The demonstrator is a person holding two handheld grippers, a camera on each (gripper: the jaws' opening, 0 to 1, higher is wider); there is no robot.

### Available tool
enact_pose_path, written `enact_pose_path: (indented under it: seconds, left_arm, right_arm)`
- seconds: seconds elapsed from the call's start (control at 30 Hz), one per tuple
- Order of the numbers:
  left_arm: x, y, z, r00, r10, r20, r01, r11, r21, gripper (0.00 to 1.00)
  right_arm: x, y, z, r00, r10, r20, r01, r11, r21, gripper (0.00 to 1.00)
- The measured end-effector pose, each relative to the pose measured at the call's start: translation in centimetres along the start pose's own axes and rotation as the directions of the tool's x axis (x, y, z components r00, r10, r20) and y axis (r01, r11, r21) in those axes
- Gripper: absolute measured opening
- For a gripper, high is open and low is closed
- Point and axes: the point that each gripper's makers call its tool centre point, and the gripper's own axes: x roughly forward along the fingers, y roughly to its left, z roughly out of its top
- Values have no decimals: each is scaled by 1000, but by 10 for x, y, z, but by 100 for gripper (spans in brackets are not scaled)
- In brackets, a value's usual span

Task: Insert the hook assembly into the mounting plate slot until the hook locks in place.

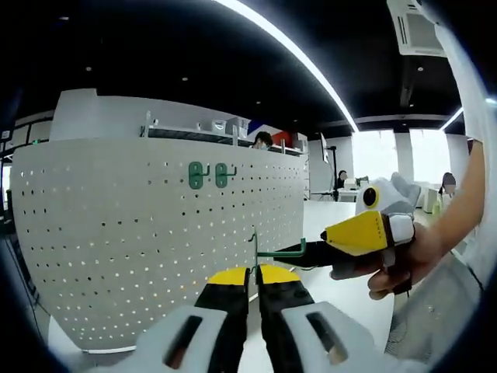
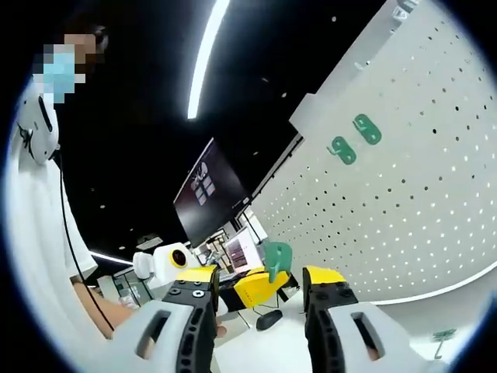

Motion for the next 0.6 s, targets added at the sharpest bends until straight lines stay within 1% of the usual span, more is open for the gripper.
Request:
enact_pose_path:
  seconds: [0.2, 0.3, 0.53, 0.6]
  left_arm:
    - [-1, -2, 0, 1000, -1, 1, 1, 1000, -1, 4]
    - [-2, -3, 1, 1000, 0, 2, 0, 1000, -3, 4]
    - [-3, -4, 1, 1000, 4, 6, -4, 1000, -13, 4]
    - [-3, -4, -1, 1000, 2, 4, -2, 1000, -13, 4]
  right_arm:
    - [5, 1, 2, 1000, 3, 4, -3, 1000, -3, 31]
    - [8, 1, 0, 1000, 5, -11, -5, 1000, 1, 26]
    - [10, 0, -3, 1000, -4, -17, 4, 1000, -6, 19]
    - [11, -1, -3, 1000, -7, -20, 7, 1000, -3, 19]
